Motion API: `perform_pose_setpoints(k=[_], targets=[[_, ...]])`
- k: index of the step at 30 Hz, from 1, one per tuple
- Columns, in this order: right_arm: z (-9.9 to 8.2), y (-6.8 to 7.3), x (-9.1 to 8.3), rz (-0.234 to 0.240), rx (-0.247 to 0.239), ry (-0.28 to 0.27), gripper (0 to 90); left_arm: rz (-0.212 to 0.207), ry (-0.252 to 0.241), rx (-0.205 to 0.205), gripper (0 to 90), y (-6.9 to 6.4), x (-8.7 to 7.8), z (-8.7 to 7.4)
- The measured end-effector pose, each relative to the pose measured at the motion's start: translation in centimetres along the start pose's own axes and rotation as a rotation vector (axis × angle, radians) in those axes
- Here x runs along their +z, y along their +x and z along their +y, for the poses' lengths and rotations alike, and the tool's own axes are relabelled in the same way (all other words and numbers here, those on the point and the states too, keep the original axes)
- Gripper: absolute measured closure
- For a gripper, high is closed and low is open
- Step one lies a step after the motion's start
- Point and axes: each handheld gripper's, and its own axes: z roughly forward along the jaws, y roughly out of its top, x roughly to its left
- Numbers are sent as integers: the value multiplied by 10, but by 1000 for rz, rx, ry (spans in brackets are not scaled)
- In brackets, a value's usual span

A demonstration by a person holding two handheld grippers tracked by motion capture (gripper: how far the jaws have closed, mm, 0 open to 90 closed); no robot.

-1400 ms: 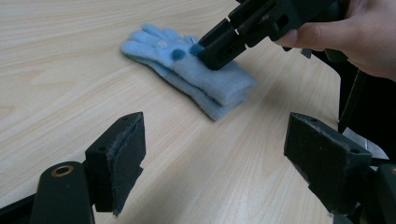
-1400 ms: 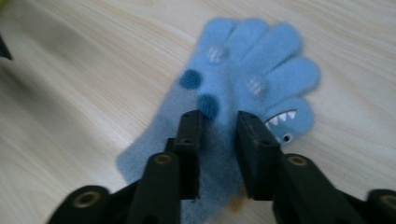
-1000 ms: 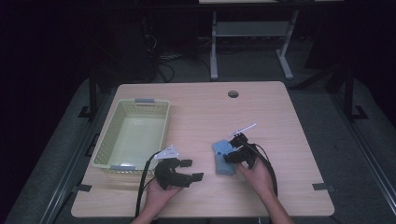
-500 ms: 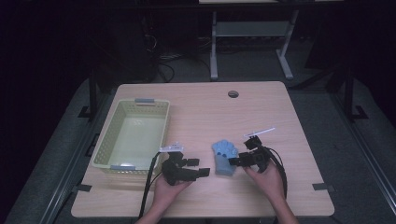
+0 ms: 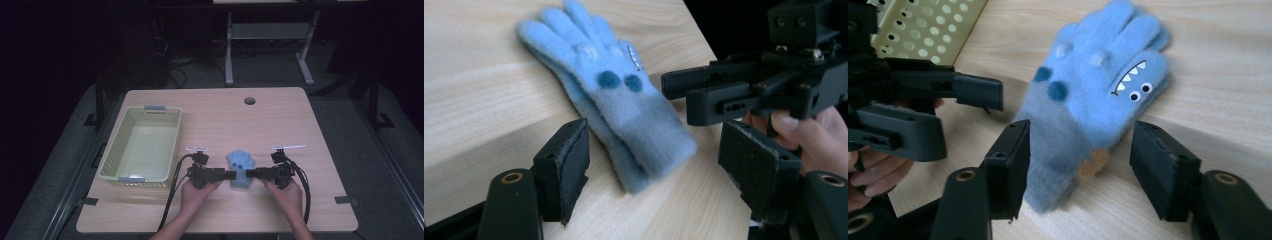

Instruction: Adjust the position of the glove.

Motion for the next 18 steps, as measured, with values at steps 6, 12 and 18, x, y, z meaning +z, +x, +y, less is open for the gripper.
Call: perform_pose_setpoints(k=[6,12,18], targets=[[-3,-7,1,26,40,-10,473,10,18,-55,317,7,9,1],[-6,-12,5,44,69,-5,503,-12,16,-83,347,9,13,1],[-7,-11,7,47,76,-10,540,-12,12,-89,420,9,17,0]])
